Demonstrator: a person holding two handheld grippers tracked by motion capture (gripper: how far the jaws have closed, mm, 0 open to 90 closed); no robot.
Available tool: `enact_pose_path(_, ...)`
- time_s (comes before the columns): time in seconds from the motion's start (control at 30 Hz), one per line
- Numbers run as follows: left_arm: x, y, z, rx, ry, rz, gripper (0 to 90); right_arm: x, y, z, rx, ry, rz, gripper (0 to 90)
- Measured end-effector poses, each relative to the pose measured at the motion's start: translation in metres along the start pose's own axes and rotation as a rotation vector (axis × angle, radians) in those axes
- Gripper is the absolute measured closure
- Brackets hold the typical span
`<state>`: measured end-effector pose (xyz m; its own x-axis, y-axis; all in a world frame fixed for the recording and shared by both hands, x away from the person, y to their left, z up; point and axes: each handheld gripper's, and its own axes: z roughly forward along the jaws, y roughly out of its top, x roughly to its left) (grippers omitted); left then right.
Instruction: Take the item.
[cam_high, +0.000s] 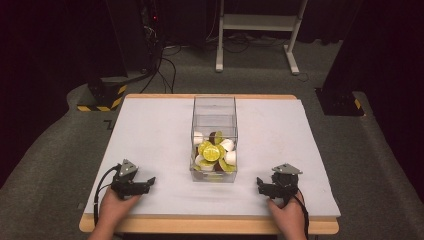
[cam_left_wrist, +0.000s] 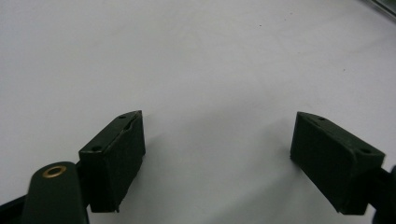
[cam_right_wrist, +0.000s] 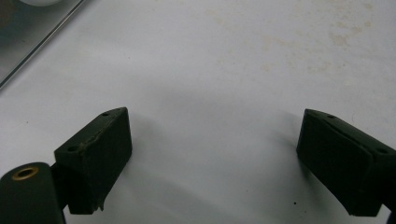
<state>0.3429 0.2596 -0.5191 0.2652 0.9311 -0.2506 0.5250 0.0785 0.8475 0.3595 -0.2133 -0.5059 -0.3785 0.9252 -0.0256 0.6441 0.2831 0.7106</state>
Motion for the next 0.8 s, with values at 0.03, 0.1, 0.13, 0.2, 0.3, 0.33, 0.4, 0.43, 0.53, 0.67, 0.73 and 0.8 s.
enact_pose_path(0.03, 0.0001, 0.0000, 0.0000, 0.001, 0.000, 0.002, 18.1, 0.0000, 0.0000, -0.0001, 0.001, 0.001, 0.001, 10.4)
enact_pose_path(0.1, 0.0003, 0.0001, -0.0001, 0.003, -0.001, 0.002, 18.0, 0.0001, 0.0000, 0.0000, 0.000, 0.000, 0.002, 10.3)
enact_pose_path(0.13, 0.0003, 0.0001, -0.0001, 0.003, -0.001, 0.004, 18.0, 0.0000, 0.0000, 0.0000, 0.000, 0.001, 0.003, 10.3)
enact_pose_path(0.2, 0.0003, 0.0001, 0.0000, 0.002, -0.001, 0.003, 18.1, -0.0001, 0.0001, -0.0001, 0.003, 0.002, 0.003, 10.2)
enact_pose_path(0.3, 0.0003, 0.0002, 0.0000, 0.003, -0.001, 0.004, 18.1, -0.0004, 0.0001, 0.0002, 0.003, 0.003, 0.005, 10.1)
enact_pose_path(0.33, 0.0001, 0.0001, 0.0000, 0.002, 0.001, 0.003, 18.1, -0.0004, 0.0001, 0.0002, 0.002, 0.002, 0.004, 10.1)
enact_pose_path(0.4, -0.0002, 0.0001, 0.0000, 0.001, 0.003, 0.001, 18.1, -0.0002, 0.0001, 0.0002, 0.002, 0.002, 0.003, 10.1)
enact_pose_path(0.43, -0.0001, 0.0001, -0.0001, 0.002, 0.005, 0.005, 18.2, -0.0002, 0.0001, 0.0001, 0.003, 0.001, 0.004, 10.1)
enact_pose_path(0.53, -0.0003, 0.0002, -0.0001, 0.002, 0.008, 0.003, 18.3, -0.0003, 0.0001, 0.0002, 0.002, 0.002, 0.004, 10.1)
enact_pose_path(0.67, -0.0011, 0.0005, 0.0004, 0.002, 0.012, -0.006, 18.1, -0.0002, 0.0001, 0.0000, 0.003, 0.001, 0.003, 10.2)
enact_pose_path(0.73, -0.0011, 0.0008, 0.0007, 0.002, 0.012, -0.004, 18.0, 0.0001, 0.0000, 0.0000, 0.000, 0.000, 0.001, 10.3)
enact_pose_path(0.8, -0.0002, 0.0015, -0.0001, 0.023, 0.011, 0.014, 17.7, 0.0001, -0.0001, -0.0001, 0.000, 0.000, 0.001, 10.3)
